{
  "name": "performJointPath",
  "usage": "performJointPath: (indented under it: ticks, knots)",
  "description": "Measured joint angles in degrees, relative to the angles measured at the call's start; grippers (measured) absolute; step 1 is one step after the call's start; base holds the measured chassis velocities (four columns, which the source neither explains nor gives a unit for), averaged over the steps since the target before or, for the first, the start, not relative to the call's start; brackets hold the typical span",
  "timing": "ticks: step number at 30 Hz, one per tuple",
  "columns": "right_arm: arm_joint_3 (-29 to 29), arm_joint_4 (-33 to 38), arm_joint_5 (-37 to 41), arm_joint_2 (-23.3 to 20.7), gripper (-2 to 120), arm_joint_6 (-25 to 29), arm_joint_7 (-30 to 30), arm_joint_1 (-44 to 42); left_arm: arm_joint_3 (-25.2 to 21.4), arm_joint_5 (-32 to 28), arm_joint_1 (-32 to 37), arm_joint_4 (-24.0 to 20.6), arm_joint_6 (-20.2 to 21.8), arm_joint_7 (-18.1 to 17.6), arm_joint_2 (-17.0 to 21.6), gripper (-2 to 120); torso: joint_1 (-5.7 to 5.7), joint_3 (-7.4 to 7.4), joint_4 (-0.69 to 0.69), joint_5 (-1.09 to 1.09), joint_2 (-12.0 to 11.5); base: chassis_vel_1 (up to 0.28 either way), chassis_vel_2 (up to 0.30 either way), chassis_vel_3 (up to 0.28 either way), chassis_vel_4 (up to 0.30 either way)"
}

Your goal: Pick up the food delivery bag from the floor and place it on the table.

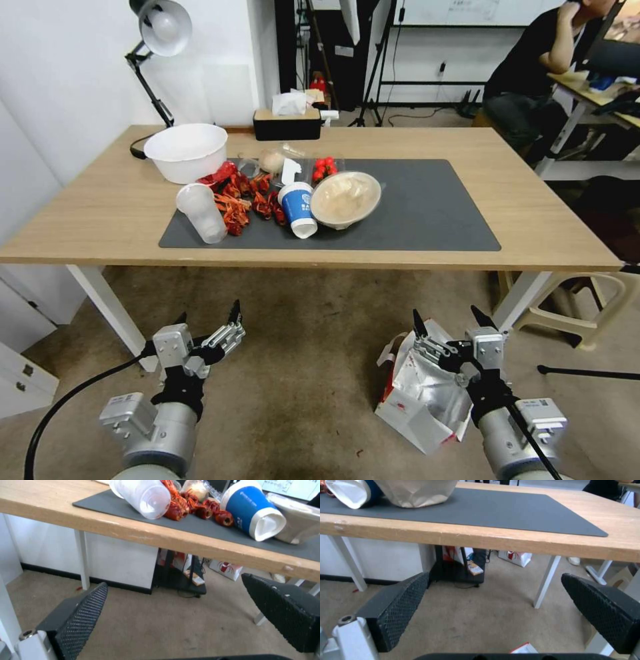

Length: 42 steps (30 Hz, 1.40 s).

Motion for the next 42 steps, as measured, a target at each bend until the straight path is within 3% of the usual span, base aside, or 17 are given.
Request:
performJointPath:
  ticks: [18, 32, 42]
  knots:
    - [-0.2, -0.2, -0.3, 0.2, 100, 0.1, 0.0, 0.0, 0.0, 0.3, 0.4, -0.1, -0.1, 0.0, 0.0, 100, -1.36, -1.8, 0.0, 0.0, -3.2, 0.0, 0.0, 0.0, 0.0]
    - [-0.2, -0.5, -0.3, 0.1, 100, 0.2, 0.1, 0.2, 0.4, 1.1, 0.7, 0.2, -0.6, 0.1, -0.2, 100, -3.42, -4.8, 0.0, 0.0, -8.2, 0.0, 0.0, 0.0, 0.0]
    - [-0.2, -0.8, -0.2, 0.1, 100, 0.2, 0.1, 0.3, 0.5, 1.1, 0.6, 0.6, -0.7, 0.1, -0.1, 100, -4.3, -6.13, 0.0, 0.0, -10.4, 0.0, 0.0, 0.0, 0.0]
